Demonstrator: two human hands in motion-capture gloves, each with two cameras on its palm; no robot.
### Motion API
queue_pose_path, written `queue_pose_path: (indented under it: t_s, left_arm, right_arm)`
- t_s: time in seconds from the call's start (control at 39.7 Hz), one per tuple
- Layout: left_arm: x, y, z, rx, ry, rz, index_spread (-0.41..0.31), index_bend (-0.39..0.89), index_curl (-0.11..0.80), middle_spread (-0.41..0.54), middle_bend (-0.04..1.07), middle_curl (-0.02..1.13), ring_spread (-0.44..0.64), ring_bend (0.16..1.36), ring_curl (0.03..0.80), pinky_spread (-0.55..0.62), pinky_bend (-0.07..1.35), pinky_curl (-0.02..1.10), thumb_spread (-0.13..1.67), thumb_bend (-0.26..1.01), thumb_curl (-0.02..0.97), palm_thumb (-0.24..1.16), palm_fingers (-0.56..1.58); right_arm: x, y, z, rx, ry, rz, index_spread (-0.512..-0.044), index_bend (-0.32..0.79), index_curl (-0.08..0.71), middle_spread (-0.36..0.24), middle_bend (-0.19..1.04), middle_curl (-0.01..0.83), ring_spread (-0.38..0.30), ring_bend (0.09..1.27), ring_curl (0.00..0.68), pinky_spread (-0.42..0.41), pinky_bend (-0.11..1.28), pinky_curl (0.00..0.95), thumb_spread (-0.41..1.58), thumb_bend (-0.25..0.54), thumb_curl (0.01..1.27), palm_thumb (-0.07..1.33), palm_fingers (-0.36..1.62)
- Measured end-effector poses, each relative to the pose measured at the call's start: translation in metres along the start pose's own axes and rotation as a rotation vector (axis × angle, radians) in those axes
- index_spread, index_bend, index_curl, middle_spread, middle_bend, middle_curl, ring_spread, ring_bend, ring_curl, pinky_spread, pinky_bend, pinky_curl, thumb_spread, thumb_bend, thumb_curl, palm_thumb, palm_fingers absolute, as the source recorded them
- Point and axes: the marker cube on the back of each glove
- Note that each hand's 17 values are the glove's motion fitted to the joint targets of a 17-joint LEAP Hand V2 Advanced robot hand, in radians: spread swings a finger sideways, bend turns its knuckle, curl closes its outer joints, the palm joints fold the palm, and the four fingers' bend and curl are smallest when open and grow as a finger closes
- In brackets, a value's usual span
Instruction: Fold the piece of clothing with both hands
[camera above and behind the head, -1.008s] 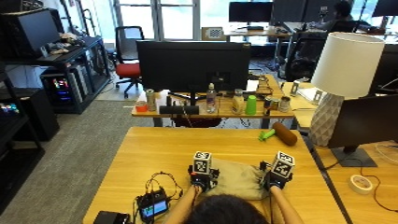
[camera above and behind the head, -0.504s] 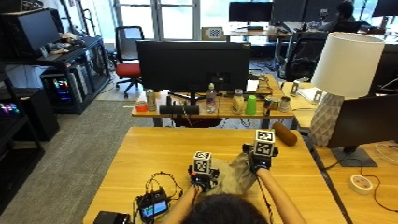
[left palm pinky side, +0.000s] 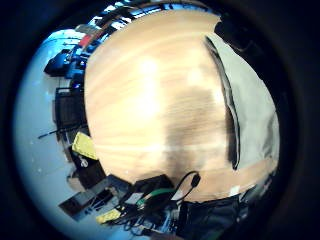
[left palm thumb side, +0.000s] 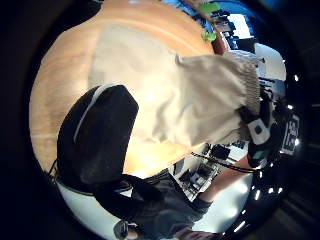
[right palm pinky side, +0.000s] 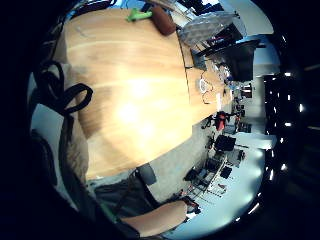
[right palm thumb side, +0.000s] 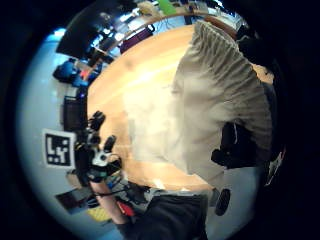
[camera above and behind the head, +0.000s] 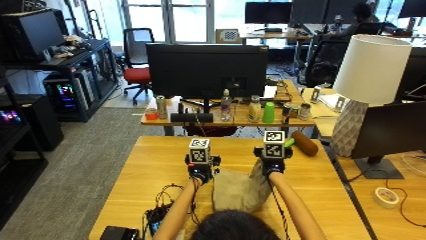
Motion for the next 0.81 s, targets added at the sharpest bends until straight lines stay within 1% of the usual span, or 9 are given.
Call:
queue_pose_path:
  t_s: [0.13, 0.23, 0.35, 0.5, 0.55, 0.63, 0.71, 0.78, 0.81]
  left_arm:
    - [-0.032, -0.013, -0.031, 0.076, -0.086, -0.077, -0.081, 0.17, 0.365, 0.089, 0.15, 0.27, 0.19, 0.59, 0.321, 0.23, 0.43, 0.35, 1.26, -0.01, 0.208, 0.15, 0.27]
    - [-0.05, -0.034, -0.028, 0.02, -0.06, -0.078, -0.081, 0.17, 0.368, 0.088, 0.15, 0.27, 0.19, 0.58, 0.319, 0.23, 0.43, 0.35, 1.27, 0.0, 0.21, 0.17, 0.26]
    - [-0.067, -0.031, -0.034, -0.018, -0.088, -0.115, -0.081, 0.18, 0.373, 0.088, 0.15, 0.26, 0.18, 0.57, 0.316, 0.23, 0.42, 0.35, 1.29, 0.0, 0.211, 0.19, 0.27]
    - [-0.089, -0.031, -0.028, -0.073, -0.135, -0.2, -0.081, 0.18, 0.377, 0.095, 0.15, 0.26, 0.19, 0.57, 0.313, 0.23, 0.42, 0.35, 1.32, 0.0, 0.21, 0.21, 0.27]
    - [-0.097, -0.03, -0.026, -0.08, -0.143, -0.226, -0.081, 0.18, 0.377, 0.096, 0.15, 0.26, 0.19, 0.57, 0.312, 0.23, 0.42, 0.35, 1.34, 0.0, 0.209, 0.22, 0.27]
    - [-0.107, -0.026, -0.026, -0.095, -0.144, -0.249, -0.081, 0.17, 0.378, 0.097, 0.15, 0.26, 0.2, 0.57, 0.311, 0.23, 0.41, 0.35, 1.36, 0.0, 0.208, 0.24, 0.27]
    - [-0.111, -0.021, -0.026, -0.106, -0.128, -0.254, -0.079, 0.18, 0.38, 0.103, 0.14, 0.25, 0.2, 0.56, 0.31, 0.24, 0.42, 0.35, 1.38, 0.0, 0.206, 0.24, 0.27]
    - [-0.115, -0.017, -0.029, -0.1, -0.117, -0.265, -0.079, 0.18, 0.381, 0.105, 0.14, 0.25, 0.21, 0.56, 0.31, 0.24, 0.42, 0.35, 1.38, 0.0, 0.204, 0.25, 0.27]
    - [-0.116, -0.017, -0.03, -0.094, -0.117, -0.267, -0.075, 0.18, 0.38, 0.108, 0.15, 0.25, 0.21, 0.56, 0.31, 0.24, 0.42, 0.35, 1.39, 0.0, 0.204, 0.25, 0.27]
  right_arm:
    - [-0.02, 0.005, -0.016, 0.048, 0.08, 0.015, -0.236, -0.02, 0.017, -0.125, 0.43, 0.521, -0.228, 0.92, 0.48, -0.286, 0.95, 0.474, 0.72, -0.019, 0.52, 1.1, 1.09]
    - [-0.054, 0.017, -0.026, 0.076, 0.14, -0.001, -0.244, -0.03, 0.005, -0.129, 0.43, 0.525, -0.227, 0.93, 0.483, -0.287, 0.95, 0.475, 0.71, -0.024, 0.53, 1.09, 1.08]
    - [-0.115, 0.02, -0.016, 0.078, 0.152, -0.059, -0.248, -0.05, -0.013, -0.13, 0.44, 0.53, -0.227, 0.94, 0.485, -0.289, 0.96, 0.476, 0.7, -0.026, 0.54, 1.08, 1.06]
    - [-0.184, 0.043, 0.001, 0.063, 0.034, -0.165, -0.248, -0.1, -0.031, -0.128, 0.45, 0.534, -0.226, 0.97, 0.491, -0.299, 0.98, 0.48, 0.7, -0.03, 0.55, 1.06, 1.01]
    - [-0.198, 0.059, 0.009, -0.011, -0.03, -0.196, -0.249, -0.12, -0.036, -0.125, 0.45, 0.533, -0.226, 0.99, 0.495, -0.306, 1.0, 0.481, 0.7, -0.031, 0.56, 1.06, 0.99]
    - [-0.212, 0.081, 0.03, -0.244, -0.152, -0.239, -0.244, -0.13, -0.041, -0.121, 0.43, 0.528, -0.228, 1.01, 0.494, -0.318, 1.02, 0.481, 0.7, -0.032, 0.56, 1.05, 0.93]
    - [-0.213, 0.093, 0.042, -0.444, -0.279, -0.195, -0.238, -0.13, -0.04, -0.108, 0.4, 0.517, -0.224, 1.0, 0.488, -0.338, 1.03, 0.471, 0.72, -0.035, 0.56, 1.02, 0.85]
    - [-0.208, 0.097, 0.041, -0.552, -0.401, -0.159, -0.236, -0.12, -0.04, -0.104, 0.4, 0.514, -0.226, 1.01, 0.484, -0.342, 1.05, 0.467, 0.74, -0.023, 0.56, 1.02, 0.86]
    - [-0.205, 0.096, 0.038, -0.555, -0.428, -0.145, -0.233, -0.13, -0.044, -0.09, 0.39, 0.508, -0.212, 1.01, 0.475, -0.335, 1.04, 0.454, 0.81, -0.038, 0.55, 0.98, 0.82]
